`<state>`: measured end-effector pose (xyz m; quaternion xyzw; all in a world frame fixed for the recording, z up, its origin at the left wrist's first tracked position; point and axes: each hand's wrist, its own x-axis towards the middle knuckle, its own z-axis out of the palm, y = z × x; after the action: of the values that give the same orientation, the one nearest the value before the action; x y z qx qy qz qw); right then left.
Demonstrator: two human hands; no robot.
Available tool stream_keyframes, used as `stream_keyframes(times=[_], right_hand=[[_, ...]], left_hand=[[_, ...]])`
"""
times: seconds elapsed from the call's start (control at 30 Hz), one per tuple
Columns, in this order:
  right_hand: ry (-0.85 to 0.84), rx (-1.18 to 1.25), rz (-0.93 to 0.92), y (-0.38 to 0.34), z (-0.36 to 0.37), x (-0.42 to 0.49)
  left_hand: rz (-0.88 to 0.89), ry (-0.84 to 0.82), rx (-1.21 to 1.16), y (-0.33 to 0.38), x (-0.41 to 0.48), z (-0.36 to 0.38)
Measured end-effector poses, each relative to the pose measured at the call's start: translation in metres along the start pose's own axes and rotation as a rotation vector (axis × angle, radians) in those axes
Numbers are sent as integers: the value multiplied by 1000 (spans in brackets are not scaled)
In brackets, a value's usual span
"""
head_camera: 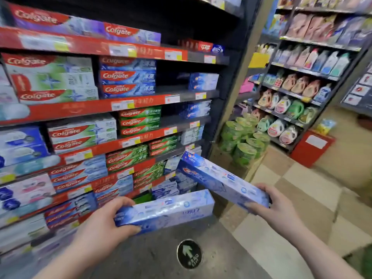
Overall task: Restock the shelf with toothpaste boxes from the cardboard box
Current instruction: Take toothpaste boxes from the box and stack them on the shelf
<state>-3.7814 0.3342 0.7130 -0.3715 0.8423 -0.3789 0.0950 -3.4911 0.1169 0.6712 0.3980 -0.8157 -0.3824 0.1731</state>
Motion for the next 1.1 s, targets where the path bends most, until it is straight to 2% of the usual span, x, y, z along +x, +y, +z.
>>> stream_keyframes(times=[0.3, 0.67, 0.83, 1.1], right_hand=[[51, -24, -99, 28, -48, 129], [141, -184, -157, 38, -90, 338], [150, -217, -192, 45, -100, 428], [25, -226, -409, 51, -92, 602]], left_hand=[[18, -45, 6, 60, 117, 29], [114, 2, 33, 123, 345, 56], [125, -10, 12, 151, 410, 65], [-3, 213, 39, 160, 463, 74]])
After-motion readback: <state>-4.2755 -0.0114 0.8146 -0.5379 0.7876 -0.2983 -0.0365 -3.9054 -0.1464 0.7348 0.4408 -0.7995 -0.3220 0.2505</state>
